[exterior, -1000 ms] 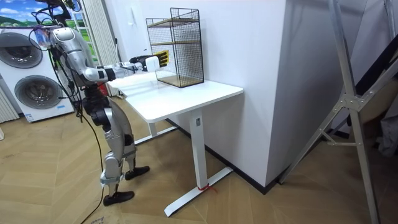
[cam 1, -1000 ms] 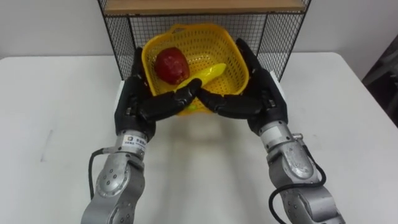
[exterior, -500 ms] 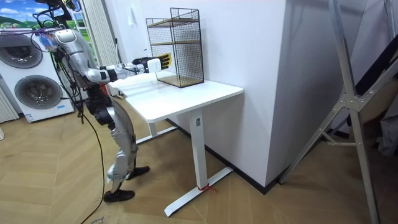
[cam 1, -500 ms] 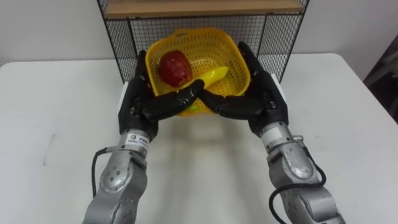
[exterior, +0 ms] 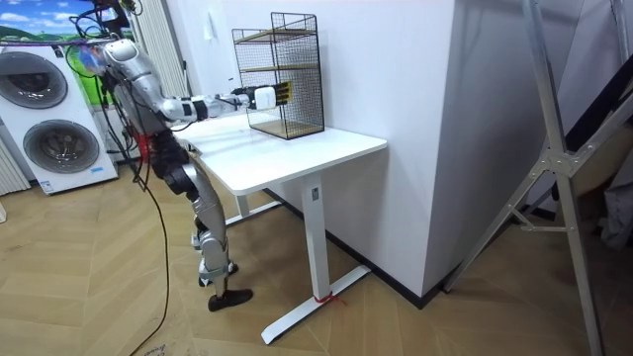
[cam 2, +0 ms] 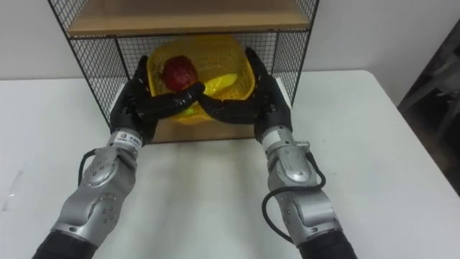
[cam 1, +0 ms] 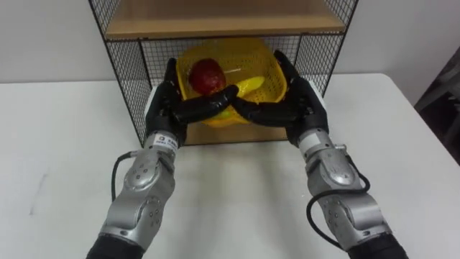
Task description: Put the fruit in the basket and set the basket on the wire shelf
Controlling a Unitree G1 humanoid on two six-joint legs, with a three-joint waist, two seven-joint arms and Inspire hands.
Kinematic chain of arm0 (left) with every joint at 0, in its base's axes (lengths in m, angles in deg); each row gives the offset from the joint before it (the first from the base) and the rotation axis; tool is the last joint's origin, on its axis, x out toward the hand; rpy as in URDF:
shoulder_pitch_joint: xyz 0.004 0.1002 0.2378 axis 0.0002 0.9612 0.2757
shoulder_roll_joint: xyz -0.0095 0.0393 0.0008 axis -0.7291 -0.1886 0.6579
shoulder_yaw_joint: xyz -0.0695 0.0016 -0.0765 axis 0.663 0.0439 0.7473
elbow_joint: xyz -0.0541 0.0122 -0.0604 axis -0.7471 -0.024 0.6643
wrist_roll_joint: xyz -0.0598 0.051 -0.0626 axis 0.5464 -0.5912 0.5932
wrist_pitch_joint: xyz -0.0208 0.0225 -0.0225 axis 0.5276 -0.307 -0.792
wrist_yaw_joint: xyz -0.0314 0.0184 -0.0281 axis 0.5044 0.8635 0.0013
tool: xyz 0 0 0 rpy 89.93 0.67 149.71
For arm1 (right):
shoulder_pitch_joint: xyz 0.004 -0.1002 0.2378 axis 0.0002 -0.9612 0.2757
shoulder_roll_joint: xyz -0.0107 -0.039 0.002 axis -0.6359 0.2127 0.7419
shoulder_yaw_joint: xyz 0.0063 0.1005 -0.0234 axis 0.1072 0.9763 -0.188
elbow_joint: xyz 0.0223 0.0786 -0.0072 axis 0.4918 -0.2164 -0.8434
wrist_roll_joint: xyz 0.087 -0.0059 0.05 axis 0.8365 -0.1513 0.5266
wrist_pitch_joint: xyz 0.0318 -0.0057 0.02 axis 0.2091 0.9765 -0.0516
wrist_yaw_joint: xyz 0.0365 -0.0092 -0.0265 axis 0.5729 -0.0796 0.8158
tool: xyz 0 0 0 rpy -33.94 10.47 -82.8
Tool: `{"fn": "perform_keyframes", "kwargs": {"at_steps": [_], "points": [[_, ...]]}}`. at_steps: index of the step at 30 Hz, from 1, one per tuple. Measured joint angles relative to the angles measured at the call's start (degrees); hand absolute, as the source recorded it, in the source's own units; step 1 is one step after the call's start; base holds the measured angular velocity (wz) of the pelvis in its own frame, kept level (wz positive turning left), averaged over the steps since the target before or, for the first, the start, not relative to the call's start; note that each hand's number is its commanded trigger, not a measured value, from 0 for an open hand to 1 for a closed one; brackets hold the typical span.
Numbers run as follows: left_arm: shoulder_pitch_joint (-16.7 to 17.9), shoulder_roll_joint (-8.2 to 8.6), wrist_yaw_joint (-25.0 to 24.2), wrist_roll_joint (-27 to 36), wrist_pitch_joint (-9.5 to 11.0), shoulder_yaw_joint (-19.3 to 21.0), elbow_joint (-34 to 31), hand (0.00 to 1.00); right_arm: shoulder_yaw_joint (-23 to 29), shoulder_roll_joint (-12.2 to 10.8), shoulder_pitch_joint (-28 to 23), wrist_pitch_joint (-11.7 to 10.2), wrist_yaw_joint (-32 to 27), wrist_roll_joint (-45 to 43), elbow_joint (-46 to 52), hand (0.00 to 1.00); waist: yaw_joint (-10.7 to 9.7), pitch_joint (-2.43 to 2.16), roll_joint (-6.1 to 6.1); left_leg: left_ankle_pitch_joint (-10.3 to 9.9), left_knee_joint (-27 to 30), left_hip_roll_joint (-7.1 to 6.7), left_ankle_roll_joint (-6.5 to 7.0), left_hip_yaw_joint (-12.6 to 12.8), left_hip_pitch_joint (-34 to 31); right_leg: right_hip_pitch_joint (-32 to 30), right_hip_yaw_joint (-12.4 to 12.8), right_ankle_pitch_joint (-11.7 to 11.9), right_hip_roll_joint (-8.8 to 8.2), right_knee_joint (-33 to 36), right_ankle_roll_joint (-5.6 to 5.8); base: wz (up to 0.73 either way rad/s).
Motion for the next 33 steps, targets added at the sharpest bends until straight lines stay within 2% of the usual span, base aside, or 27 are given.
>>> {"fn": "perform_keyframes", "kwargs": {"at_steps": [1, 3, 6, 9, 12, 15, 19, 22, 27, 33], "points": [[-0.3, 0.00, 0.0, 0.0, -0.5, 0.0, 0.0, 0.00, 0.0, 0.0, 0.0, 0.0, -0.2, 0.0, 0.0, 0.00, 0.0, -0.01, 0.02, 0.0, -0.8, 0.05, -0.06, 0.2, 0.6, 0.4, 0.1, 0.3, 0.09, -0.7, -0.44, -0.10], [-0.5, -0.03, 0.1, 0.1, -1.6, 0.4, 0.3, 0.00, 0.0, 0.1, 0.1, 0.6, -0.7, 0.1, -0.3, 0.00, 0.1, -0.07, 0.12, -0.1, -1.6, 0.17, -0.16, 0.3, 0.9, 0.7, 0.2, 0.6, 0.16, -1.1, -0.55, -0.04], [-0.8, 0.47, 0.1, 0.6, -4.5, 1.2, 1.8, 0.00, 0.1, 0.2, 0.6, 3.3, -0.9, 0.0, -1.2, 0.00, 0.0, -0.08, 0.13, -0.2, -2.5, 0.18, -0.29, 0.3, 1.4, 0.6, 0.5, 0.1, 0.07, -1.1, -0.51, 0.00], [-1.7, 0.41, 0.1, 1.3, -7.1, 1.7, 3.9, 0.00, 0.1, -0.2, 3.5, 6.3, -2.0, 0.2, -5.4, 0.00, -0.1, -0.12, 0.20, -0.3, -2.8, 0.31, -0.41, 0.7, 1.4, 0.6, -0.1, 0.0, 0.09, -1.2, -0.54, 0.00], [-4.0, 0.45, 0.1, 1.2, -9.0, 2.0, 6.8, 0.00, 0.0, -0.3, 6.0, 7.4, -2.4, 0.2, -8.4, 0.00, -0.2, -0.16, 0.26, -0.3, -2.9, 0.33, -0.41, 0.7, 1.5, 0.9, -0.1, 0.0, 0.08, -1.7, -0.54, 0.01], [-6.1, 0.41, 0.1, 1.2, -9.3, 2.2, 9.8, 0.00, -0.2, -0.4, 6.5, 7.5, -3.2, 0.2, -9.3, 0.00, 0.0, -0.33, 0.53, -0.3, -3.3, 0.31, -0.41, 0.9, 1.8, 1.1, -0.1, 0.0, 0.06, -1.9, -0.53, 0.00], [-6.2, 0.36, 0.1, 1.2, -10.5, 2.2, 11.3, 0.00, -0.4, -0.8, 6.5, 8.7, -3.6, 0.2, -11.4, 0.00, -0.1, -0.58, 1.15, -0.3, -3.8, 0.31, -0.41, 0.9, 2.9, 2.2, -0.1, 0.0, 0.04, -1.9, -0.53, 0.00], [-6.2, 0.12, 0.1, 1.2, -11.2, 2.2, 11.9, 0.00, -0.4, -1.4, 6.6, 8.7, -3.5, 0.3, -12.9, 0.00, -0.3, -0.54, 1.24, -0.3, -3.8, 0.31, -0.43, 0.9, 3.6, 2.9, -0.1, 0.0, 0.04, -1.8, -0.59, 0.00], [-6.2, -0.23, 0.1, 1.2, -11.2, 2.3, 12.5, 0.00, -0.4, -1.6, 7.6, 8.7, -2.6, 1.0, -15.8, 0.00, -1.2, -0.54, 1.26, -0.2, -3.4, 0.31, -0.45, 1.1, 3.7, 3.2, -0.1, -0.1, 0.01, -1.9, -0.60, 0.00], [-6.1, -0.02, 0.5, 1.2, -11.6, 2.2, 14.7, 0.00, -1.0, -2.1, 7.6, 9.5, -1.6, 1.5, -18.9, 0.00, -1.1, -0.46, 1.32, -0.3, -3.6, 0.30, -0.46, 0.9, 4.2, 3.8, -0.3, -0.2, 0.01, -2.0, -0.59, 0.03]]}}
